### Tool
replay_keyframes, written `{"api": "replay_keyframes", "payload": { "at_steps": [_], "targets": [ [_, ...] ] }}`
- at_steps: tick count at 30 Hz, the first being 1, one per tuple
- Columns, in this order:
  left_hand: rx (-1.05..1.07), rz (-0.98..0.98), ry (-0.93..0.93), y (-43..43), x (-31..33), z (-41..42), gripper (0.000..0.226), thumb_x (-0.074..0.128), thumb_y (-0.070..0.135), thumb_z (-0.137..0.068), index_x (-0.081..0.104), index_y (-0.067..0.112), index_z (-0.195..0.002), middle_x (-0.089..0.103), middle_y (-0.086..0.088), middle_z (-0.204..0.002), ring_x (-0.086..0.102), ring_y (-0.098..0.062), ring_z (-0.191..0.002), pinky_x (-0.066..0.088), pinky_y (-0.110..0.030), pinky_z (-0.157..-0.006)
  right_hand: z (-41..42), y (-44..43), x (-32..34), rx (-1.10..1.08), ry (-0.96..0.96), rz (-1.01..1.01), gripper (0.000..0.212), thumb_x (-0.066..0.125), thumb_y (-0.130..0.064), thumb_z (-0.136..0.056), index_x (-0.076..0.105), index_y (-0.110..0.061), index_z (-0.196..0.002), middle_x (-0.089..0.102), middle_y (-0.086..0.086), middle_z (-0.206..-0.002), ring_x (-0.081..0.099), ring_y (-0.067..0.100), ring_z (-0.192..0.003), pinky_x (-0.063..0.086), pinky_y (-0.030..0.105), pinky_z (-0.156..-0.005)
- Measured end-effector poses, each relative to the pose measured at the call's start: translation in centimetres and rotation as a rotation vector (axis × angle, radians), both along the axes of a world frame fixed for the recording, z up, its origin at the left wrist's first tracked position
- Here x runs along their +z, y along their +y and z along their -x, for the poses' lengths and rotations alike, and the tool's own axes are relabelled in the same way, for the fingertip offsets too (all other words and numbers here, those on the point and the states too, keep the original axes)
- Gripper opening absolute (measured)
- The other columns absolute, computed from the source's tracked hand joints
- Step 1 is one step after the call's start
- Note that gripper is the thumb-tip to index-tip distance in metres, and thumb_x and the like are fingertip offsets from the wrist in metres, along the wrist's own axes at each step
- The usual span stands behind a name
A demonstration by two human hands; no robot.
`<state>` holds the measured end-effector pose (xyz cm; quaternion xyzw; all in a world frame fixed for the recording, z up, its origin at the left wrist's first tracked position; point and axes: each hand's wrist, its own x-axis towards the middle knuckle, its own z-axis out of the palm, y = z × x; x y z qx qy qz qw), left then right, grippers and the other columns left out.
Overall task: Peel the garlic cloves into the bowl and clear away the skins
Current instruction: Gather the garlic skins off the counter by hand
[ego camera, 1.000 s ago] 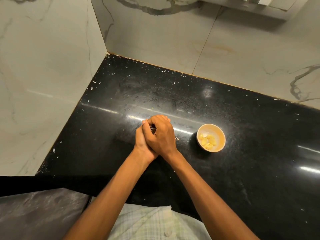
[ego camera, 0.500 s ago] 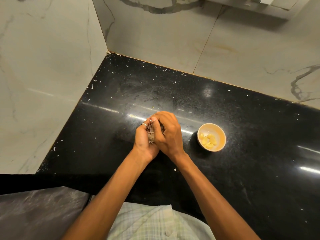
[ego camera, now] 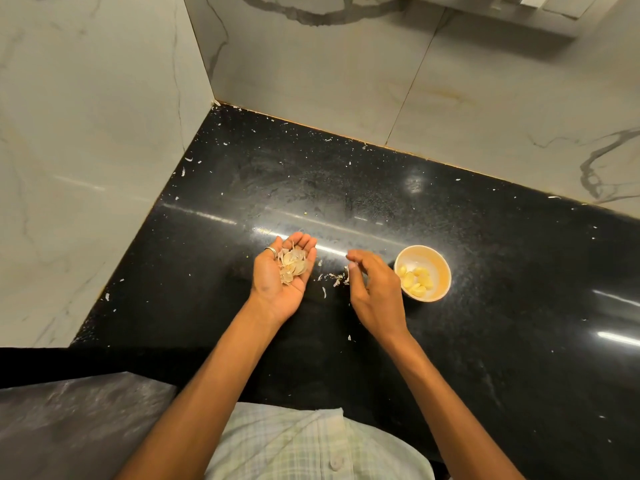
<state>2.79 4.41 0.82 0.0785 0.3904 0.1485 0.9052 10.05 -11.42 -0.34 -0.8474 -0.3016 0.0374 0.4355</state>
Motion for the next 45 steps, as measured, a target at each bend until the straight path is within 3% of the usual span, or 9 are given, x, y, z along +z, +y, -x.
{"api": "replay_keyframes", "payload": {
  "at_steps": [6,13,17,21,25,30,37,42,45],
  "targets": [
    [0.024,0.006,-0.010,0.4,-0.1,0.1,0.039,0.042,0.029,-0.107,0.067,0.000,-0.110,0.076,-0.013,-0.100,0.075,-0.024,-0.095,0.060,-0.034,-0.087,3.2,-5.7,-2.5,0.152,-0.046,0.284,0.037,0.062,-0.022,-0.101,0.063,-0.010,-0.135,0.058,0.002,-0.142,0.052,0.013,-0.134,0.043,0.028,-0.113],
    [0.015,0.017,-0.010,0.1,-0.2,0.2,0.039,0.042,0.029,-0.107,0.067,0.000,-0.112,0.076,-0.014,-0.102,0.073,-0.024,-0.099,0.061,-0.034,-0.085,4.7,-8.2,-2.2,0.129,0.124,0.307,0.036,0.077,-0.026,-0.090,0.063,-0.015,-0.121,0.052,-0.008,-0.117,0.059,0.006,-0.097,0.052,0.015,-0.083],
    [0.008,0.018,-0.010,-0.1,-0.4,0.2,0.039,0.042,0.029,-0.107,0.067,0.000,-0.112,0.076,-0.013,-0.101,0.075,-0.024,-0.096,0.061,-0.034,-0.085,6.1,-7.7,-2.3,0.093,0.232,0.326,0.025,0.074,-0.015,-0.090,0.062,-0.017,-0.112,0.052,-0.009,-0.111,0.060,0.001,-0.092,0.054,0.020,-0.079],
    [-0.005,0.013,0.002,-0.5,-0.5,0.3,0.039,0.041,0.030,-0.107,0.067,0.001,-0.111,0.076,-0.013,-0.100,0.074,-0.024,-0.097,0.060,-0.034,-0.087,5.3,-3.8,-1.9,-0.007,0.251,0.296,0.017,0.068,-0.010,-0.094,0.062,-0.012,-0.109,0.055,-0.003,-0.109,0.057,0.001,-0.085,0.046,0.012,-0.075],
    [-0.014,-0.001,0.005,-0.5,-0.5,0.5,0.039,0.042,0.030,-0.107,0.067,0.001,-0.113,0.076,-0.013,-0.102,0.071,-0.024,-0.106,0.059,-0.035,-0.090,2.6,0.4,-2.0,-0.075,0.237,0.297,0.016,0.066,-0.010,-0.091,0.062,-0.010,-0.106,0.059,0.003,-0.105,0.061,0.018,-0.091,0.052,0.036,-0.083],
    [-0.002,-0.013,0.016,0.2,-0.4,0.9,0.040,0.040,0.030,-0.108,0.067,0.001,-0.111,0.076,-0.012,-0.102,0.071,-0.024,-0.105,0.060,-0.034,-0.088,-0.1,0.3,-1.6,-0.081,0.112,0.275,0.019,0.063,-0.001,-0.090,0.069,-0.005,-0.108,0.067,0.009,-0.108,0.063,0.025,-0.099,0.049,0.034,-0.086],
    [0.025,0.006,0.002,0.3,-0.8,1.6,0.039,0.041,0.030,-0.107,0.067,0.000,-0.113,0.075,-0.014,-0.104,0.075,-0.024,-0.095,0.061,-0.034,-0.084,1.9,1.1,-2.1,0.035,-0.079,0.516,0.029,0.052,0.014,-0.074,0.060,0.002,-0.099,0.055,0.018,-0.108,0.051,0.036,-0.100,0.053,0.045,-0.070],
    [0.025,0.001,0.005,0.4,-0.8,2.1,0.039,0.041,0.030,-0.107,0.066,0.001,-0.113,0.076,-0.013,-0.103,0.075,-0.024,-0.097,0.061,-0.034,-0.084,3.1,1.6,-1.6,0.064,0.030,0.412,0.041,0.054,0.008,-0.086,0.064,0.000,-0.126,0.061,0.016,-0.118,0.057,0.034,-0.111,0.048,0.038,-0.090],
    [0.040,-0.002,0.006,0.8,-1.0,2.6,0.039,0.041,0.030,-0.107,0.066,0.001,-0.114,0.076,-0.013,-0.103,0.073,-0.023,-0.102,0.060,-0.034,-0.087,1.7,-1.0,-0.7,0.010,0.155,0.351,0.034,0.062,-0.003,-0.093,0.065,-0.005,-0.126,0.064,0.011,-0.119,0.062,0.027,-0.110,0.050,0.036,-0.095]
  ]
}}
